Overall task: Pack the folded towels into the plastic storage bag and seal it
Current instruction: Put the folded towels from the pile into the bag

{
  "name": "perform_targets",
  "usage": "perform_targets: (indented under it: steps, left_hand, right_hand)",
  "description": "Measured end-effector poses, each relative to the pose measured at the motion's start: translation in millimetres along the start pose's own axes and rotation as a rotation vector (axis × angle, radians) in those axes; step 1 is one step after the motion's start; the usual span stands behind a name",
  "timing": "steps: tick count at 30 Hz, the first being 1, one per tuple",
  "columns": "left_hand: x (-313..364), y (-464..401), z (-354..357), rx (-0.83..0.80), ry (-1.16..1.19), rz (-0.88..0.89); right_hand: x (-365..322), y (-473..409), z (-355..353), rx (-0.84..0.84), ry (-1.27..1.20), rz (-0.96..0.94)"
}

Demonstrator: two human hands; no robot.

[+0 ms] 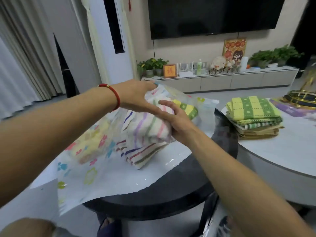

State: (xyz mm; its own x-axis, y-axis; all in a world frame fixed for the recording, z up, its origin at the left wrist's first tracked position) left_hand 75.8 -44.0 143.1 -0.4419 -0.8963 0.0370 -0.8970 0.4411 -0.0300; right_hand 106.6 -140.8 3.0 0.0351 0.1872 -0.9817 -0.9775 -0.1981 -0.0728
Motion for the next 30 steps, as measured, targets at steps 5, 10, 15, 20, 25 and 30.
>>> perform_targets:
  steps: [5,10,15,20,25,30]
  left_hand:
    - [-2,2,6,0.006,0.011,-0.006]
    - [3,-4,26,0.011,-0.039,0.008]
    - [21,-21,54,0.03,-0.064,0.039]
    - [50,-52,78,0.094,-0.097,0.087]
    - [76,-84,101,0.108,-0.204,0.142]
    - [89,-115,106,0.111,-0.179,0.147]
  right_hand:
    - [79,-19,29,-0.077,0.345,0.269]
    - [65,-13,7,-0.089,0.519,0.192]
    - [38,18,-84,0.042,0.624,0.161]
    - [5,64,-227,0.513,0.755,0.056]
    - [-22,64,-325,0.866,1.158,0.078]
    - [-31,16,-401,0.933,1.432,0.364]
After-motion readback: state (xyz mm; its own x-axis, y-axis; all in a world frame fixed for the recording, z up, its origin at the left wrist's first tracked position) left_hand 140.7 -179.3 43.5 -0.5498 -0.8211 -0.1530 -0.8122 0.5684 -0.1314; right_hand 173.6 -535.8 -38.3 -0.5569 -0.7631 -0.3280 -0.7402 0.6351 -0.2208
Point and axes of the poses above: each hand's wrist, its own y-axis away from the middle knuckle, its own z-axis out of the palm, x = y × z, the point moved 10 cm from there along -y, towards the middle knuckle, and after that the axes turned 6 degrees about y, right-handed, at the moved point
